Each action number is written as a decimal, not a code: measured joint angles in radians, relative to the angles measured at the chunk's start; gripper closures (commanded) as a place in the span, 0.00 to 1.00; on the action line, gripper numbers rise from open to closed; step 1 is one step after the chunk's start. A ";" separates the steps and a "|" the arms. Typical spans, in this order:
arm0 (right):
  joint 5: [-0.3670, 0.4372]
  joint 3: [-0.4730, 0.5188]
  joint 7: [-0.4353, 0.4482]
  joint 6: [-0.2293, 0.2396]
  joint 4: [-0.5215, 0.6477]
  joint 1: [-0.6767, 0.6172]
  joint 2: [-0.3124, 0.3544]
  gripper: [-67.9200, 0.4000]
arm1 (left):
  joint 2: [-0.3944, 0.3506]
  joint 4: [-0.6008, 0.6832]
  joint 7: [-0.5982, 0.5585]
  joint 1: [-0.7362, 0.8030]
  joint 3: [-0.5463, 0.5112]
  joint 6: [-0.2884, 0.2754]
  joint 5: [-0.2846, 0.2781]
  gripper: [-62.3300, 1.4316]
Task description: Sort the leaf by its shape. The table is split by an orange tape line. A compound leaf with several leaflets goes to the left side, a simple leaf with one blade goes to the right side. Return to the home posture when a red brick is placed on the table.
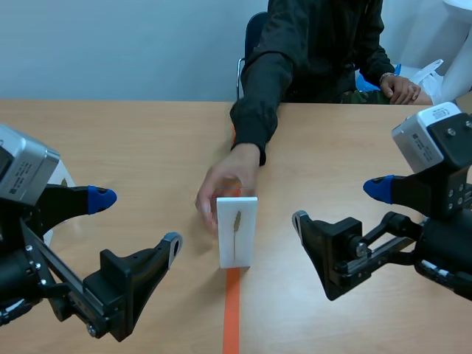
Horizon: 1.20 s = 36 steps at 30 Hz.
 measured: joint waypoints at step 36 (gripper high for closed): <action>-0.049 0.000 0.015 -0.003 0.000 0.000 0.000 0.02 | 0.011 -0.710 -0.410 -0.517 0.418 -0.063 0.312 0.00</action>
